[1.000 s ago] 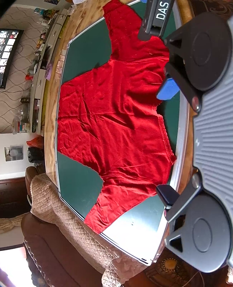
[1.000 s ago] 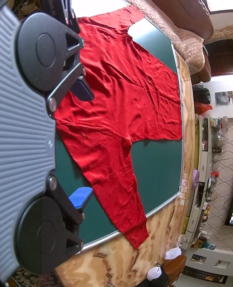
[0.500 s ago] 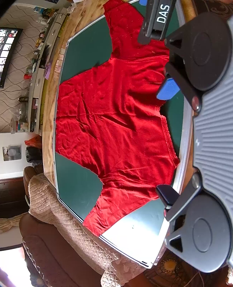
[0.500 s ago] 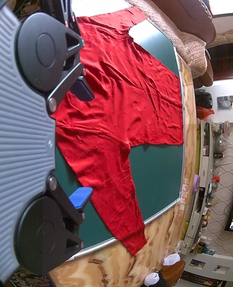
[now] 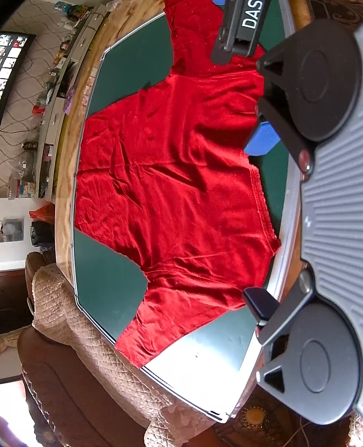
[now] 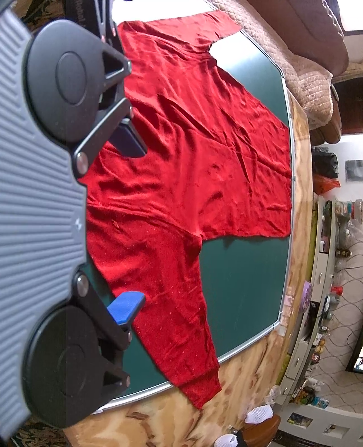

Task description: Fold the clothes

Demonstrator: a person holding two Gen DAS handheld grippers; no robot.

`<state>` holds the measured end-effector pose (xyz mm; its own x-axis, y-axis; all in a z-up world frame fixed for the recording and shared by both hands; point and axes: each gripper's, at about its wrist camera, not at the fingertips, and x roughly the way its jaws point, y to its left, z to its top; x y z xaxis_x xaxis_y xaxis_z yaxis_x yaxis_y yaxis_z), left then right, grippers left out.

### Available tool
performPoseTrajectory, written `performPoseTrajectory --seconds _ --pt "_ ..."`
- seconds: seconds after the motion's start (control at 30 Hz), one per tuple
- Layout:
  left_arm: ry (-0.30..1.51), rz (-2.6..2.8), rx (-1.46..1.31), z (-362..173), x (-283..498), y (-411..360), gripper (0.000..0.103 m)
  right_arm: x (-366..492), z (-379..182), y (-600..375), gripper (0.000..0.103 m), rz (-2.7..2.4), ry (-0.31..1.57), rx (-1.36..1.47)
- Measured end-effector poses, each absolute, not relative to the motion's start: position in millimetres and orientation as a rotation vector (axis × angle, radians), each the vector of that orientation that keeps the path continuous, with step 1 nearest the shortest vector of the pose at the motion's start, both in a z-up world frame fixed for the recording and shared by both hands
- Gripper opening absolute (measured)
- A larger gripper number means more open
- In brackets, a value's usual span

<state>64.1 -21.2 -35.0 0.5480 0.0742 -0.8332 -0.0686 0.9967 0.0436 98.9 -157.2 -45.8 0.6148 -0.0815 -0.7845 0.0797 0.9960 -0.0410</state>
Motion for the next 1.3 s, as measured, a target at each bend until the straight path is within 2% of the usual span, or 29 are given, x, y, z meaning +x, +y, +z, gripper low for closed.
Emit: performPoseTrajectory --seconds 0.8,1.3 --pt "0.992 0.125 -0.022 -41.3 72.8 7.6 0.103 114.5 -34.8 -114.4 0.103 -0.015 0.882 -0.070" --pt "1.011 0.121 -0.051 -52.6 83.5 27.0 0.103 128.9 -48.4 -90.3 0.103 -0.039 0.911 -0.128"
